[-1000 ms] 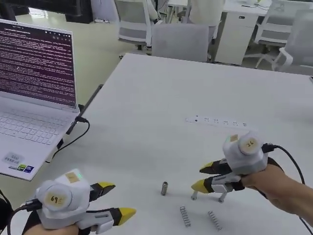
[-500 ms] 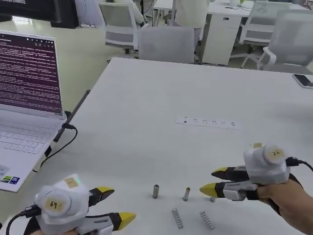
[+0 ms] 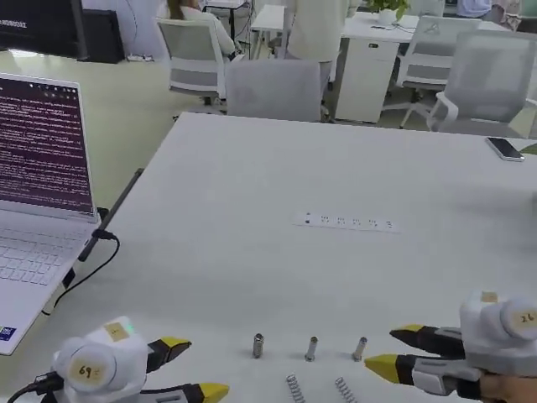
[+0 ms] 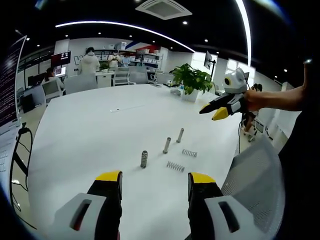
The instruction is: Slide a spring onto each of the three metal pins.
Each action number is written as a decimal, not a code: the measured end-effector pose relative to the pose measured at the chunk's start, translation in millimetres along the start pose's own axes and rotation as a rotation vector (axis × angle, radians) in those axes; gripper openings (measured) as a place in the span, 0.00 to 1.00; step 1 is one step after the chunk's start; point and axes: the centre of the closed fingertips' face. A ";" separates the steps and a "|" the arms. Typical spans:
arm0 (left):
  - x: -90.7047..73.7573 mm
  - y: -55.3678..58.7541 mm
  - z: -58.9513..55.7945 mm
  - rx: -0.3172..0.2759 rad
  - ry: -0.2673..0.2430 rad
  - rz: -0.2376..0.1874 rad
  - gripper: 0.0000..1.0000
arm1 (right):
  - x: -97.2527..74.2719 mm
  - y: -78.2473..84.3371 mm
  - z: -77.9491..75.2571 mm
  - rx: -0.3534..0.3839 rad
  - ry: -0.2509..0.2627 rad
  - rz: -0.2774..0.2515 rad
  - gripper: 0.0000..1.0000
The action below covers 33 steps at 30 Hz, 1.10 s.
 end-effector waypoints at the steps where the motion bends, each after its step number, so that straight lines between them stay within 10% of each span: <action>1: 0.1 -0.1 -0.1 0.000 0.000 0.000 0.48 | -1.3 2.6 0.3 0.004 0.003 -0.004 0.46; 33: 12.4 11.4 -18.0 0.007 0.045 0.037 0.48 | -19.6 48.0 19.2 0.113 0.022 -0.036 0.54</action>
Point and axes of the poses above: the centre of the closed fingertips' face, and the gripper's own axes: x roughly forward along the fingers, z roughly to its left, y roughly out of its underside, and after that the axes turned 12 degrees about -y, right-handed
